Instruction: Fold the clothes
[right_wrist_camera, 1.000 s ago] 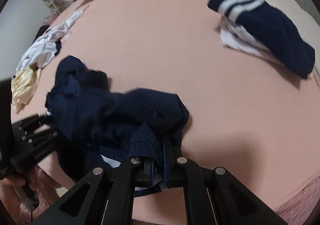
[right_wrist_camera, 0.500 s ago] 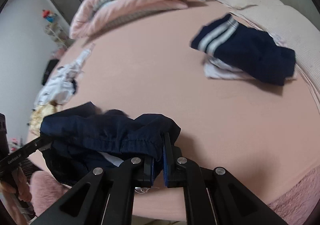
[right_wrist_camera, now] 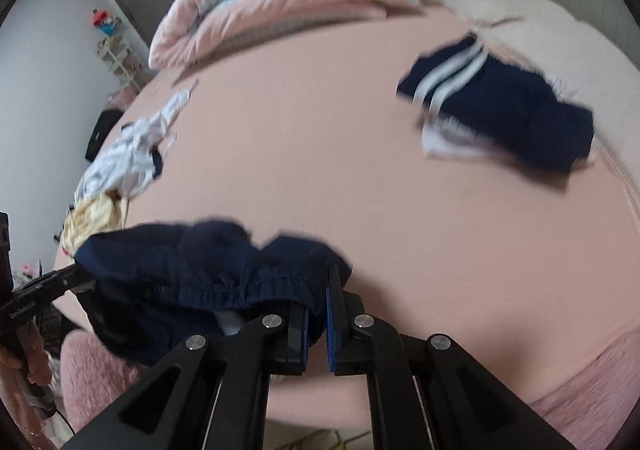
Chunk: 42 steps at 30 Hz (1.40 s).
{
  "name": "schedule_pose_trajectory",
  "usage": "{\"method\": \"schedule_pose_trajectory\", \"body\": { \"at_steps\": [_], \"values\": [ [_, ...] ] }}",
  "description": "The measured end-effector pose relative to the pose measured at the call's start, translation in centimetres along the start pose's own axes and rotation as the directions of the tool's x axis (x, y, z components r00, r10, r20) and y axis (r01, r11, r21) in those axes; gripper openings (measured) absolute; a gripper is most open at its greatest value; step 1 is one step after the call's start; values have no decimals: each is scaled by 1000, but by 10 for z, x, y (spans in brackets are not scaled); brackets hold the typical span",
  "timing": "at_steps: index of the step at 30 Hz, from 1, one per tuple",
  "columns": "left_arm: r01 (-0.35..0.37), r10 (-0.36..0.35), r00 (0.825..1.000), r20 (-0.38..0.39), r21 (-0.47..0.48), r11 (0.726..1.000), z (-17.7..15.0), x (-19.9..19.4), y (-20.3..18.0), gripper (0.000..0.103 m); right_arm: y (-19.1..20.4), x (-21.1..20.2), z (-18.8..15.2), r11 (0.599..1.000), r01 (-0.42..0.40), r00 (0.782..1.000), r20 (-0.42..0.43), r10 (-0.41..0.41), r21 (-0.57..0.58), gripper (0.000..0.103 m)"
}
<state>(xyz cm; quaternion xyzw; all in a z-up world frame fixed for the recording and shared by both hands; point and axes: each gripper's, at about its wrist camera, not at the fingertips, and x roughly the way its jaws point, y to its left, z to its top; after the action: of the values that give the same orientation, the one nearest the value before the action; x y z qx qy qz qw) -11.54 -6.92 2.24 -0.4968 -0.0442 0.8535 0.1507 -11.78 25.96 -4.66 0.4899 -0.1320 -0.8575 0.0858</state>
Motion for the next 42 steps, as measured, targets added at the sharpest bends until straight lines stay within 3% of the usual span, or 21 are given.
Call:
{"method": "schedule_pose_trajectory", "body": {
  "at_steps": [4, 7, 9, 11, 13, 15, 16, 18, 22, 25, 28, 30, 31, 34, 39, 42],
  "values": [
    [-25, 20, 991, 130, 39, 999, 33, -30, -12, 6, 20, -20, 43, 997, -17, 998, 65, 22, -71, 4],
    [-10, -8, 964, 267, 65, 998, 46, -70, -21, 6, 34, -61, 62, 994, -52, 979, 190, 69, -94, 4],
    [12, -31, 961, 273, 69, 998, 45, -75, -21, 6, 40, -87, 71, 992, -82, 958, 267, 106, -97, 4],
    [30, -35, 984, 173, 29, 999, 34, -50, -12, 6, 46, -111, 78, 989, -107, 933, 334, 135, -101, 4],
    [40, -40, 999, -7, -55, 998, 10, -2, 3, 6, 42, -93, 65, 994, -73, 956, 278, 94, -84, 4],
    [17, -31, 990, -136, -100, 995, -17, 32, 10, 6, 29, -60, 45, 998, -55, 985, 164, 60, -37, 4],
    [14, -32, 985, -167, -103, 995, -29, 41, 10, 6, 19, -36, 29, 999, -44, 996, 75, 44, 3, 4],
    [24, -47, 977, -206, -113, 993, -49, 51, 9, 6, 3, -6, 0, 998, -19, 999, -44, 21, 55, 4],
    [38, -69, 973, -220, -144, 989, -59, 56, 13, 6, -4, 26, -45, 999, 44, 984, -171, -43, 2, 6],
    [40, -72, 978, -194, -166, 985, -55, 52, 19, 6, -12, 33, -48, 999, 21, 981, -191, -15, 33, 6],
    [123, -136, 987, -80, -151, 981, -47, 27, 14, 6, -15, 25, -40, 999, 14, 987, -162, -5, 51, 6],
    [104, -104, 995, 7, -157, 982, -44, 17, 14, 6, -10, 15, -33, 999, -14, 992, -128, 18, 33, 6],
    [48, -45, 999, 22, -173, 984, -44, 18, 16, 6, -6, 10, -30, 1000, -27, 994, -109, 28, 14, 6],
    [-90, 80, 992, -94, -111, 990, -51, 49, 12, 6, 20, -3, -28, 994, -19, 998, -57, 13, -111, 6],
    [-5, -4, 986, -166, -57, 998, -72, 64, -3, 6, 27, 9, -38, 992, -27, 996, -93, 16, -121, 6],
    [-13, 15, 985, -169, 13, 1000, -77, 67, -18, 7, 26, 14, -43, 990, -19, 994, -111, 4, -136, 6]
  ]
}}
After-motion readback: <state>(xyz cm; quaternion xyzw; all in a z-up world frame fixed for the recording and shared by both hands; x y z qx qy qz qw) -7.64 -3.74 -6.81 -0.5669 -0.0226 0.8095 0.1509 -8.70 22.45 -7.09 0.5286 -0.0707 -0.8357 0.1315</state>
